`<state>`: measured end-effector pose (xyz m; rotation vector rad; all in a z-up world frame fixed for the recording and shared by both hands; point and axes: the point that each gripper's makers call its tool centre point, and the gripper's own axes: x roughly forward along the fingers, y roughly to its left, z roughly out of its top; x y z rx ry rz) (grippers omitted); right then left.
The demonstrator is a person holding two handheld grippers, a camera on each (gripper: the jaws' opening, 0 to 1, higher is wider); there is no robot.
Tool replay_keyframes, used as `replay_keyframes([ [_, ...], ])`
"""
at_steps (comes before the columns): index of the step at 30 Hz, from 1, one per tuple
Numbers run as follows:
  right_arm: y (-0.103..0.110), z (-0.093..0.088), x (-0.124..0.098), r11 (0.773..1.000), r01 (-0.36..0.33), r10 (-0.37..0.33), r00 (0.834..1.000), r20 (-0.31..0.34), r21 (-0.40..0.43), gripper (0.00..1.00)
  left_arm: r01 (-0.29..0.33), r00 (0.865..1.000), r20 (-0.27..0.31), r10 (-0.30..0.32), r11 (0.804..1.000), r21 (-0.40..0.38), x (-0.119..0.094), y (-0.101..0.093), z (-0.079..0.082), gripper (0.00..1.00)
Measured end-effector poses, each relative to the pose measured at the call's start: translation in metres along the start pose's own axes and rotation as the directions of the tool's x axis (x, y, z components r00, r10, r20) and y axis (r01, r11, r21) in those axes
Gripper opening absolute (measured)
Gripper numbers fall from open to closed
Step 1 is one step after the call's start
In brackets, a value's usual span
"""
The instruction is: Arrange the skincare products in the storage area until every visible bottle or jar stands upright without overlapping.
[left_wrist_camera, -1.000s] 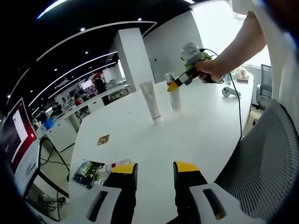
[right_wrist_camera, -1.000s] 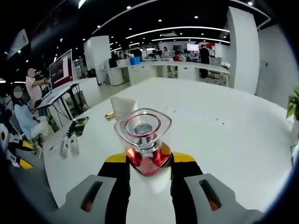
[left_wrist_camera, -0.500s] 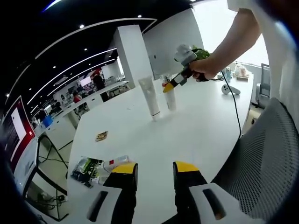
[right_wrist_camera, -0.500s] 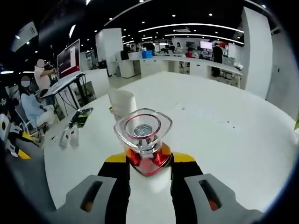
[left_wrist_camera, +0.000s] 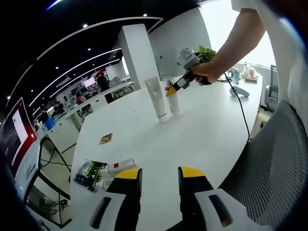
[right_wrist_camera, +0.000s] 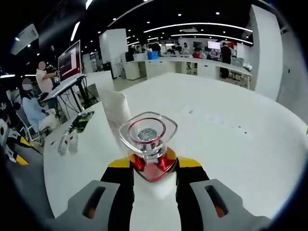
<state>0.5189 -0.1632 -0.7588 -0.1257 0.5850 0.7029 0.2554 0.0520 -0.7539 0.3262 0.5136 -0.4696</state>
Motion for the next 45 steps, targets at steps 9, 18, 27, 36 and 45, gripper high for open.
replay_keyframes([
  [9, -0.004, 0.001, 0.007, 1.000, -0.003, 0.003, 1.000, 0.015, 0.004, 0.30, 0.000, 1.000, -0.004, 0.000, 1.000, 0.003, 0.001, 0.000, -0.001, 0.31],
  [18, -0.002, 0.002, 0.008, 0.999, -0.042, 0.041, 0.997, 0.070, 0.022, 0.32, 0.004, 1.000, -0.010, -0.004, 1.000, 0.003, 0.002, -0.001, -0.003, 0.31],
  [27, 0.004, 0.003, 0.007, 0.993, -0.116, 0.117, 0.992, 0.048, -0.011, 0.32, -0.003, 1.000, 0.007, 0.003, 1.000, 0.005, 0.001, 0.000, 0.000, 0.31],
  [36, 0.009, -0.009, 0.007, 0.986, -0.161, 0.160, 0.987, -0.032, -0.039, 0.38, 0.007, 1.000, 0.014, -0.007, 1.000, 0.003, 0.000, -0.001, 0.001, 0.31],
  [45, 0.006, -0.020, 0.014, 0.982, -0.160, 0.151, 0.984, -0.089, -0.098, 0.29, 0.018, 1.000, 0.001, -0.018, 1.000, 0.008, 0.001, -0.003, 0.000, 0.31],
])
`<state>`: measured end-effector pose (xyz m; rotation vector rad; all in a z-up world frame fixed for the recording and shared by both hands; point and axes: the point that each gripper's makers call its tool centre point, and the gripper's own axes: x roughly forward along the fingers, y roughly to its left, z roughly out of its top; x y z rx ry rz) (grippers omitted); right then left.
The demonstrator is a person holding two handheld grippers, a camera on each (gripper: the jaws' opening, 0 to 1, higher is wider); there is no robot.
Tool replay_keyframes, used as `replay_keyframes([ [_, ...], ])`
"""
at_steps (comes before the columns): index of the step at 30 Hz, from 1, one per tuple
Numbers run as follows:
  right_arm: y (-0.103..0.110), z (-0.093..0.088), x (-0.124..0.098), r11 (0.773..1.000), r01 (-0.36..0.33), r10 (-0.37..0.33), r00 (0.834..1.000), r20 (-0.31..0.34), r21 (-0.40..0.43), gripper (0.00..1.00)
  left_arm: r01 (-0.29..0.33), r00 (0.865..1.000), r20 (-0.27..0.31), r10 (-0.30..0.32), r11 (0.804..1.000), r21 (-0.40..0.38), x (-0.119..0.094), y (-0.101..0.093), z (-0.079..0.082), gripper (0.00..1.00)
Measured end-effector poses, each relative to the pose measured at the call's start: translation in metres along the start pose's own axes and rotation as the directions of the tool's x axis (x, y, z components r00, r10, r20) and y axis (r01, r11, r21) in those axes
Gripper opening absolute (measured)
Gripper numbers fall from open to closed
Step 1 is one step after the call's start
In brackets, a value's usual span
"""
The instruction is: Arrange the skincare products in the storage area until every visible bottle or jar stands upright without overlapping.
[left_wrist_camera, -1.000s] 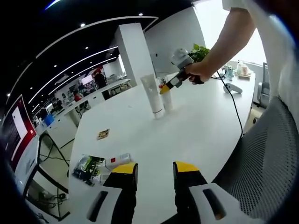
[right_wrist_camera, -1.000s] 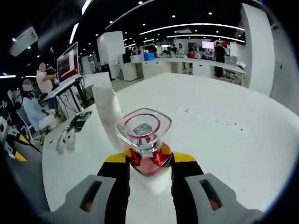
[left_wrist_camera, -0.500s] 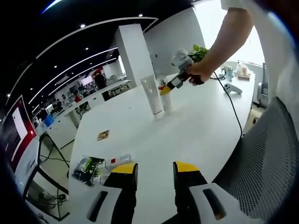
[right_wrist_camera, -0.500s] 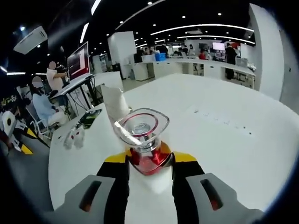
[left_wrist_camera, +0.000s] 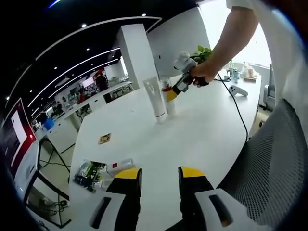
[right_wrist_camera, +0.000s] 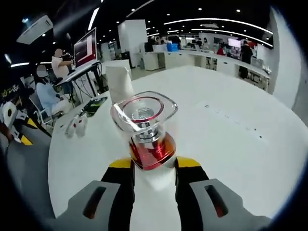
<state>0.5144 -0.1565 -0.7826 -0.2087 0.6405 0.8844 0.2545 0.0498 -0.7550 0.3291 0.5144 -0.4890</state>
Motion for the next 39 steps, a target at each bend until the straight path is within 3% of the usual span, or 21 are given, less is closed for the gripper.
replay_keyframes([
  [11, 0.003, 0.003, 0.005, 0.997, -0.059, 0.057, 0.998, -0.026, -0.055, 0.29, 0.008, 1.000, -0.010, -0.008, 1.000, -0.004, 0.001, -0.001, -0.002, 0.31],
  [18, 0.005, 0.003, 0.005, 0.997, -0.055, 0.053, 0.998, -0.029, -0.053, 0.29, 0.010, 1.000, -0.010, -0.010, 1.000, -0.003, 0.001, -0.002, -0.002, 0.31],
  [23, -0.001, -0.003, 0.003, 1.000, 0.009, -0.009, 1.000, -0.029, 0.004, 0.37, 0.013, 1.000, -0.015, -0.013, 1.000, -0.004, 0.001, -0.003, -0.002, 0.31],
  [28, -0.001, -0.016, -0.012, 0.984, 0.099, -0.104, 0.994, 0.028, 0.150, 0.44, 0.009, 1.000, -0.015, -0.009, 1.000, -0.008, 0.002, -0.002, -0.002, 0.31],
  [31, 0.012, -0.028, -0.024, 0.976, 0.115, -0.124, 0.991, 0.041, 0.183, 0.45, 0.016, 1.000, -0.014, -0.017, 1.000, -0.011, 0.002, -0.003, -0.002, 0.32],
  [37, 0.058, -0.047, -0.043, 0.962, 0.103, -0.122, 0.991, 0.059, 0.254, 0.45, 0.033, 0.999, -0.002, -0.033, 0.999, -0.023, 0.002, -0.005, 0.000, 0.34],
  [39, 0.081, -0.052, -0.043, 0.971, 0.054, -0.068, 0.996, 0.052, 0.234, 0.44, 0.035, 0.999, 0.010, -0.035, 0.999, -0.028, 0.002, -0.005, 0.002, 0.34],
])
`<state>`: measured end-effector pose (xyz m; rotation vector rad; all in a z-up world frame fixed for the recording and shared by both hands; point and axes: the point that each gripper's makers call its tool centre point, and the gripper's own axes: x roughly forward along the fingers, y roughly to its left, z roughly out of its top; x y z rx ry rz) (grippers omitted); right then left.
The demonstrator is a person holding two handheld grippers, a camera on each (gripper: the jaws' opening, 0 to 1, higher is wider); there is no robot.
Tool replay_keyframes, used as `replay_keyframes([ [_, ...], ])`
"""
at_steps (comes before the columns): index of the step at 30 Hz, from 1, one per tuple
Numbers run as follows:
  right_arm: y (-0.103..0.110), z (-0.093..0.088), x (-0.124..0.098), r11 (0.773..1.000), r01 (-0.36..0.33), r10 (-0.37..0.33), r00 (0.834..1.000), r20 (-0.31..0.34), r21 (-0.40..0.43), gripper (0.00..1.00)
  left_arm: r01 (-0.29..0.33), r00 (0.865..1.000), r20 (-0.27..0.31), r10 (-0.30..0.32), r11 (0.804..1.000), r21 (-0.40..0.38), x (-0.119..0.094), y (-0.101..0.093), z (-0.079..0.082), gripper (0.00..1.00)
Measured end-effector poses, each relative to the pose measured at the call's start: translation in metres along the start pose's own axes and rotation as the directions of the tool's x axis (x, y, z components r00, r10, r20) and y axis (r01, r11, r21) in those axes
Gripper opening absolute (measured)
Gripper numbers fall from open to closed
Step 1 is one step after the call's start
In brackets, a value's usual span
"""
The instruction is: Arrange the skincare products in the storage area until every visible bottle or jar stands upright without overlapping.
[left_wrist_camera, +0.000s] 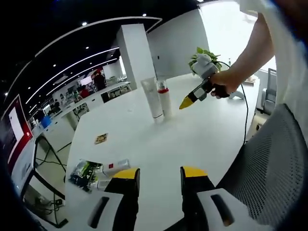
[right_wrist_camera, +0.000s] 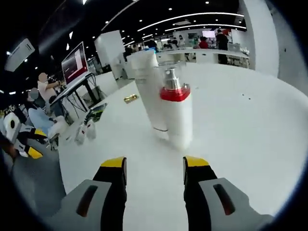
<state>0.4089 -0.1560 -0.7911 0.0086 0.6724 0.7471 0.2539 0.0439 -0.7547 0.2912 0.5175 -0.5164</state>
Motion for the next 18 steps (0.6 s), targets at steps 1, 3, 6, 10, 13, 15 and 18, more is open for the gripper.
replay_keyframes([
  [1, 0.005, -0.003, 0.000, 1.000, 0.004, -0.004, 1.000, -0.003, -0.001, 0.43, 0.001, 1.000, 0.003, -0.001, 1.000, 0.002, 0.000, -0.001, 0.001, 0.34],
  [3, 0.023, -0.007, 0.002, 0.998, -0.053, 0.052, 0.998, -0.021, -0.025, 0.43, 0.004, 1.000, 0.004, -0.004, 1.000, 0.017, 0.000, -0.003, 0.001, 0.34],
  [6, 0.043, -0.003, 0.007, 0.994, -0.093, 0.092, 0.996, -0.017, -0.051, 0.43, 0.004, 1.000, -0.006, -0.003, 0.999, 0.039, 0.001, -0.006, -0.002, 0.34],
  [10, 0.078, 0.013, 0.027, 0.982, -0.166, 0.166, 0.986, -0.016, -0.084, 0.42, -0.005, 1.000, -0.017, 0.006, 0.999, 0.043, 0.001, -0.004, -0.004, 0.34],
  [13, 0.096, 0.024, 0.045, 0.972, -0.188, 0.186, 0.982, -0.029, -0.139, 0.42, -0.025, 0.999, -0.022, 0.026, 0.999, 0.042, 0.000, 0.000, -0.005, 0.33],
  [15, 0.109, 0.032, 0.059, 0.971, -0.187, 0.184, 0.982, -0.038, -0.145, 0.41, -0.061, 0.998, -0.008, 0.062, 0.997, 0.056, -0.003, 0.007, -0.002, 0.29],
  [18, 0.135, 0.040, 0.078, 0.964, -0.203, 0.199, 0.979, -0.039, -0.172, 0.41, -0.069, 0.998, 0.016, 0.069, 0.997, 0.028, -0.005, 0.011, 0.001, 0.28],
])
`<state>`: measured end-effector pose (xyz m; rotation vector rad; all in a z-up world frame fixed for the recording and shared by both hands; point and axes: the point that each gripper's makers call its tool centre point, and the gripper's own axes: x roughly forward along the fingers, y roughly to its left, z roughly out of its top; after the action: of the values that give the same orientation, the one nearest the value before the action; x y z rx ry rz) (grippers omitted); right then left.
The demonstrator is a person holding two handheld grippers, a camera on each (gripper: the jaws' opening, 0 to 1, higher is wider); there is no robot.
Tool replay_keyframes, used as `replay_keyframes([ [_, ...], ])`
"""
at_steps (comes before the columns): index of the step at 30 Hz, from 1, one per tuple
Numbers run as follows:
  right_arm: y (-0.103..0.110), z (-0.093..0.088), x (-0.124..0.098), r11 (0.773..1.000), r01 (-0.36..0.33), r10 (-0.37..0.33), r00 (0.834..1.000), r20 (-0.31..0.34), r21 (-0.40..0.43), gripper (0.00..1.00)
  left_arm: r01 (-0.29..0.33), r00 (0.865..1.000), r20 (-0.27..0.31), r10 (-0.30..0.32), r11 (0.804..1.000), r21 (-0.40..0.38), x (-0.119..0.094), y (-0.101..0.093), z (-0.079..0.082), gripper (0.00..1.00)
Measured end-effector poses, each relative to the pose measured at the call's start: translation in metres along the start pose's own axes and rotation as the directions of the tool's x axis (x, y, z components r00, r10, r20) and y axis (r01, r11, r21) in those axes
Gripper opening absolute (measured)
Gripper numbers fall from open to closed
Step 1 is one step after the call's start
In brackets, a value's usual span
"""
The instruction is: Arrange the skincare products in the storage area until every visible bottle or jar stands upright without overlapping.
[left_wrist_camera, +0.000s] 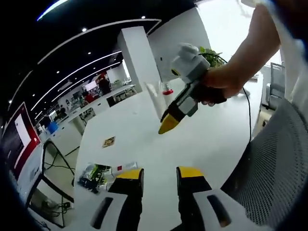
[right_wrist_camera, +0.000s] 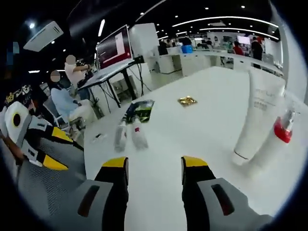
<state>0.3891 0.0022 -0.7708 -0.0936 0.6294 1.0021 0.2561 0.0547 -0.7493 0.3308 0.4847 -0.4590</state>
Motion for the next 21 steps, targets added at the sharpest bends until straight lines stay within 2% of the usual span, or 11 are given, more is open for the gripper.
replay_keyframes([
  [2, 0.016, 0.004, 0.018, 0.999, -0.039, 0.038, 0.999, -0.021, -0.038, 0.41, 0.003, 1.000, -0.012, -0.003, 1.000, -0.003, 0.001, -0.002, -0.002, 0.28],
  [5, 0.029, 0.007, 0.037, 0.990, -0.061, 0.052, 0.996, -0.071, -0.130, 0.41, 0.024, 0.999, -0.030, -0.023, 0.999, 0.025, 0.003, -0.009, -0.005, 0.28],
  [8, 0.036, 0.010, 0.046, 0.986, -0.074, 0.060, 0.994, -0.097, -0.149, 0.36, 0.028, 0.999, -0.044, -0.027, 0.999, 0.025, 0.003, -0.009, -0.008, 0.26],
  [10, 0.035, 0.009, 0.054, 0.982, -0.079, 0.054, 0.988, -0.141, -0.173, 0.33, 0.029, 0.998, -0.053, -0.027, 0.999, 0.026, 0.003, -0.008, -0.010, 0.23],
  [13, 0.039, 0.009, 0.067, 0.977, -0.103, 0.071, 0.983, -0.167, -0.189, 0.36, 0.035, 0.996, -0.078, -0.033, 0.999, 0.023, 0.004, -0.009, -0.015, 0.23],
  [16, 0.037, 0.000, 0.080, 0.963, -0.117, 0.058, 0.969, -0.239, -0.242, 0.35, 0.027, 0.997, -0.072, -0.025, 0.999, 0.034, 0.003, -0.008, -0.014, 0.23],
  [21, 0.038, -0.009, 0.096, 0.958, -0.137, 0.060, 0.954, -0.294, -0.252, 0.33, 0.021, 0.996, -0.092, -0.019, 0.999, 0.026, 0.004, -0.006, -0.018, 0.23],
])
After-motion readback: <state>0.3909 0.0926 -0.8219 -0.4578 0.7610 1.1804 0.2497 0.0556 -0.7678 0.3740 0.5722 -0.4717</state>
